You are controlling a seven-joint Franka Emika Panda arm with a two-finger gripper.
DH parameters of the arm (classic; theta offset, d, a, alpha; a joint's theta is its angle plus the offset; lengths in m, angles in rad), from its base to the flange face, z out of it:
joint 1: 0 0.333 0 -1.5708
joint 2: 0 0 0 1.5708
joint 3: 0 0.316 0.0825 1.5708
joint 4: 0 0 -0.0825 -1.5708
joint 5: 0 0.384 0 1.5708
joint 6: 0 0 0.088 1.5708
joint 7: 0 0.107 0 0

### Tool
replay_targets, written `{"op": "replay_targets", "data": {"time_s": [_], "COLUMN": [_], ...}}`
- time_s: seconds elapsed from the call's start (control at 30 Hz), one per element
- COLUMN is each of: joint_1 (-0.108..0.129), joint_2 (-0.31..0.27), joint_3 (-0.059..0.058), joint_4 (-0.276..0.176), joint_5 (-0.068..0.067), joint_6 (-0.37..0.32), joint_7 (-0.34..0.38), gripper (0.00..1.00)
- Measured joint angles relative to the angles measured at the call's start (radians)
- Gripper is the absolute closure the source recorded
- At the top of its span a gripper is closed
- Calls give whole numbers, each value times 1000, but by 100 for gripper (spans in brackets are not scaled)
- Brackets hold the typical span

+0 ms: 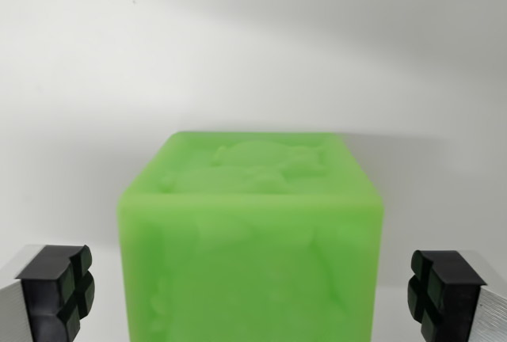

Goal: Stack cube

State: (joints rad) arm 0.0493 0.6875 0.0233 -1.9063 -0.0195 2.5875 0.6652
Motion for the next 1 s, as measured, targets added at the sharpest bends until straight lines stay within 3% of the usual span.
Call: {"op": "replay_targets", "data": {"time_s": [0.43, 0.47, 1.0], "joint_1": [2, 2, 3], "joint_2": [40, 41, 41], "joint_3": [-2, -2, -3], "joint_4": [15, 16, 17], "joint_5": [0, 0, 0], "joint_6": [25, 25, 25], "joint_7": [0, 0, 0], "gripper": [0, 100, 100]}}
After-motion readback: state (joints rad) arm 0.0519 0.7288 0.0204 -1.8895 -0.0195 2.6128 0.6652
